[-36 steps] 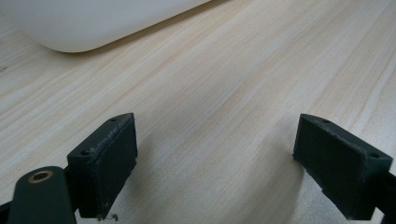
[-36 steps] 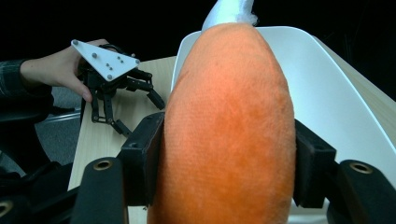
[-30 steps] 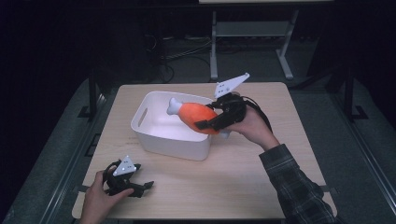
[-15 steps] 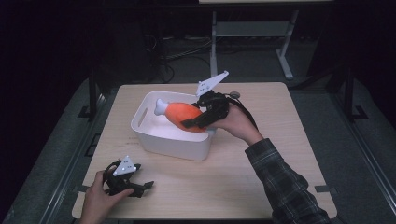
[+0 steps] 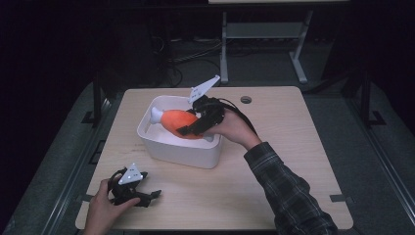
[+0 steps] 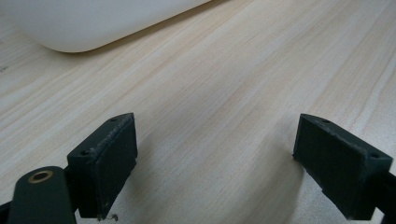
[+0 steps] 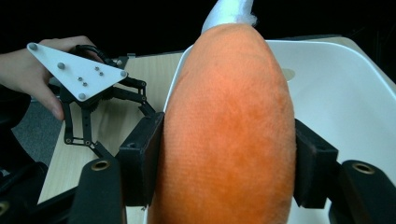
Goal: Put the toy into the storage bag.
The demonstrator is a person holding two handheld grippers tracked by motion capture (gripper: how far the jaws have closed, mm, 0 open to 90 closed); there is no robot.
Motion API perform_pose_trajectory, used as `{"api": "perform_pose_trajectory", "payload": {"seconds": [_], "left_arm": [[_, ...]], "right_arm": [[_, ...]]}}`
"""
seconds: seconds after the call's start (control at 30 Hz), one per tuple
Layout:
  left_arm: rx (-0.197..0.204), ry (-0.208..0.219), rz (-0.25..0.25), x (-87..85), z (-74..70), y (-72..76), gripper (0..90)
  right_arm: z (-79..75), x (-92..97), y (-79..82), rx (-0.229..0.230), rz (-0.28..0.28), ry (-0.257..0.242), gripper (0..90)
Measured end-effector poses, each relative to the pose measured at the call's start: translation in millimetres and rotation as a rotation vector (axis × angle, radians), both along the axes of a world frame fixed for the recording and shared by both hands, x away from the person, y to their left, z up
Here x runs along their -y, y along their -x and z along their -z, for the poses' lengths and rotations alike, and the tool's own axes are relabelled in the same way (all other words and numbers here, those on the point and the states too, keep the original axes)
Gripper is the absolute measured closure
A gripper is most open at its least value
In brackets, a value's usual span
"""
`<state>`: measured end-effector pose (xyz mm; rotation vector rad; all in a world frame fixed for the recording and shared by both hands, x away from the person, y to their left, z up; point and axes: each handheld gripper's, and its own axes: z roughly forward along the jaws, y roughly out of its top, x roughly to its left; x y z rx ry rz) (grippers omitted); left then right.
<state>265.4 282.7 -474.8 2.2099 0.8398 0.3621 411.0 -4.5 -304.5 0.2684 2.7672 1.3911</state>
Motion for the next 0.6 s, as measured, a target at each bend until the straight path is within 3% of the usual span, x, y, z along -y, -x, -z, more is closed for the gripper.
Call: {"api": "perform_pose_trajectory", "payload": {"seconds": [0.6], "left_arm": [[0.000, -0.001, 0.001, 0.0, 0.0, 0.0, 12.7]], "right_arm": [[23.9, -26.5, -5.0, -0.002, -0.016, 0.076, 35.4]]}}
